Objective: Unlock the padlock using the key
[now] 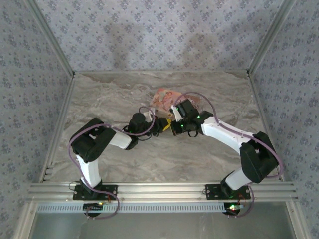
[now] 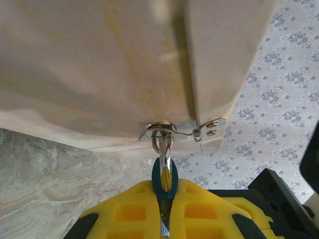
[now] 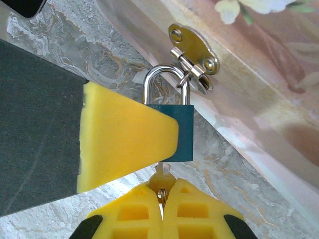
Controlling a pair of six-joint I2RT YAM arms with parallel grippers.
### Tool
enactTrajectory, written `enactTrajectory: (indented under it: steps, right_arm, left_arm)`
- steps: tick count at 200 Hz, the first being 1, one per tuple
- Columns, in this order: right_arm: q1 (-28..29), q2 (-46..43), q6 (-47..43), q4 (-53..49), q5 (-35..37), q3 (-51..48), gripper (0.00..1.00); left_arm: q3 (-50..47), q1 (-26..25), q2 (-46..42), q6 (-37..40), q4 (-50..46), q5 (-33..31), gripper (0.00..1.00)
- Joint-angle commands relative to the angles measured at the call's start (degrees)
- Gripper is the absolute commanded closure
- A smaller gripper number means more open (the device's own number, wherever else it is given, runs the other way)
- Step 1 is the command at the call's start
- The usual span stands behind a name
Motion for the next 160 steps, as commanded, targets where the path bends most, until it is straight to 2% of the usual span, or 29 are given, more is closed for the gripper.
enactTrajectory:
  steps: [1,19,33,70,121,160]
  right_arm:
    - [-0.12,-0.93,2.6,4.52,-6.56,-1.15,1.0]
    - [0.51,-0.2,2.29,4.82,-5.12,-2.31,1.0]
    - [0.9,0.51,2.09,6.09,-3.87,-4.07,1.0]
    - [1.31,3.18,1.21,10.03,-1.5,-8.07,1.0]
    - [1.66,4.5,-0.59,11.92,-1.01,-8.97,1.0]
    - [1.53,3.51,-1.85,13.09,-1.83,-9.44,1.0]
  left_arm:
    - [0.13,-0.17,-2.46,1.58,5.94,1.78,0.93]
    - [-0.38,-0.27,-2.65,2.47,4.38,1.49,0.87]
    - [-1.3,-0.24,-2.66,2.93,3.48,0.82,0.77]
    - [-3.83,-0.28,-2.15,4.34,2.19,-1.02,0.64]
    - [-6.17,-0.14,-3.63,5.57,0.43,-3.92,0.63]
    - [-4.49,0.04,-6.12,9.12,-6.7,-4.63,0.62]
